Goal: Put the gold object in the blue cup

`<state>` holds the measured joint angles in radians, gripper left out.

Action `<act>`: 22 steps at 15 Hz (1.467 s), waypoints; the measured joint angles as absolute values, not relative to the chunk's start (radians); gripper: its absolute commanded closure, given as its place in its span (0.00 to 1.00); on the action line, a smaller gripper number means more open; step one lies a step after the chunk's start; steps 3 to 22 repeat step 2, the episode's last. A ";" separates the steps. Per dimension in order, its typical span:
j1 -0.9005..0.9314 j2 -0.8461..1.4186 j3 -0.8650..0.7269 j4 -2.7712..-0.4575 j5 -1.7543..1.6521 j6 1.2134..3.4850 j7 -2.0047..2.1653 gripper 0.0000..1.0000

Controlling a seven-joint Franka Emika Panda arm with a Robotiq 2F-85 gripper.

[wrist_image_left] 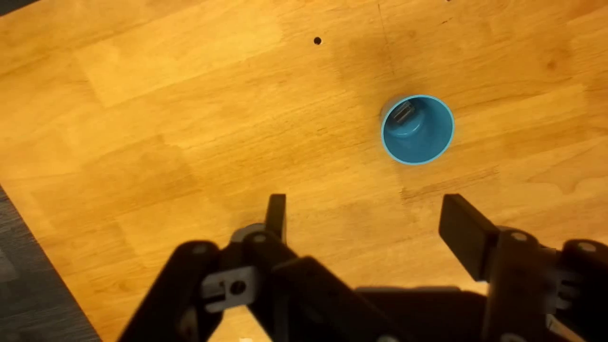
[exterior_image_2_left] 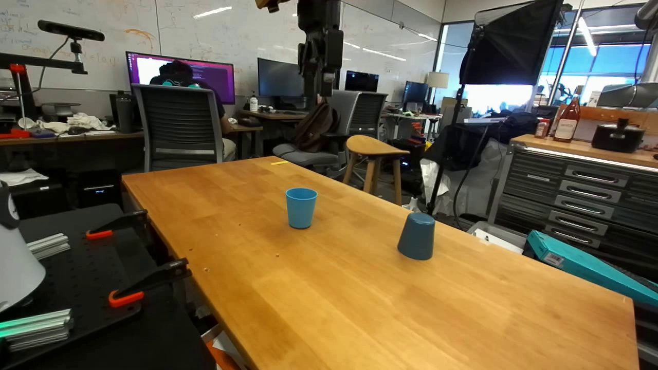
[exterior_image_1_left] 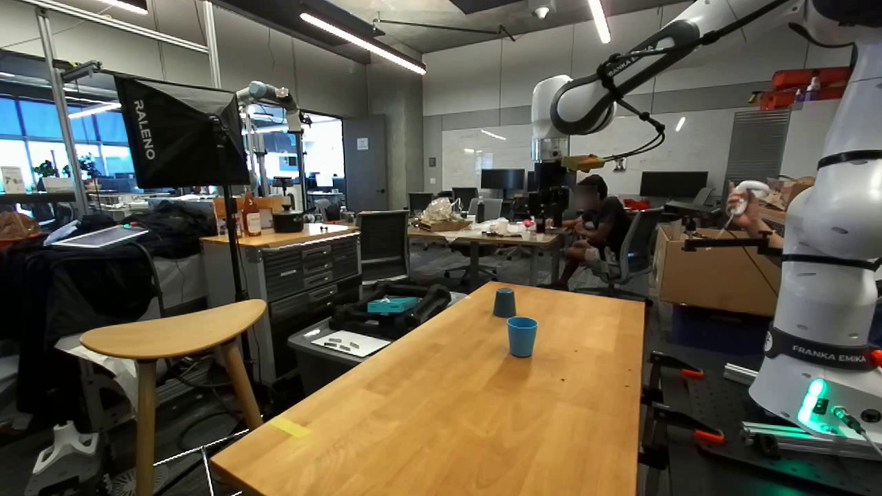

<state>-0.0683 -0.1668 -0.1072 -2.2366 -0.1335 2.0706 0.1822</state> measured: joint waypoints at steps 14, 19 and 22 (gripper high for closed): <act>-0.071 -0.173 -0.107 -2.240 -0.133 2.069 0.176 0.06; -0.071 -0.173 -0.107 -2.240 -0.133 2.069 0.176 0.06; -0.071 -0.173 -0.107 -2.240 -0.133 2.069 0.176 0.06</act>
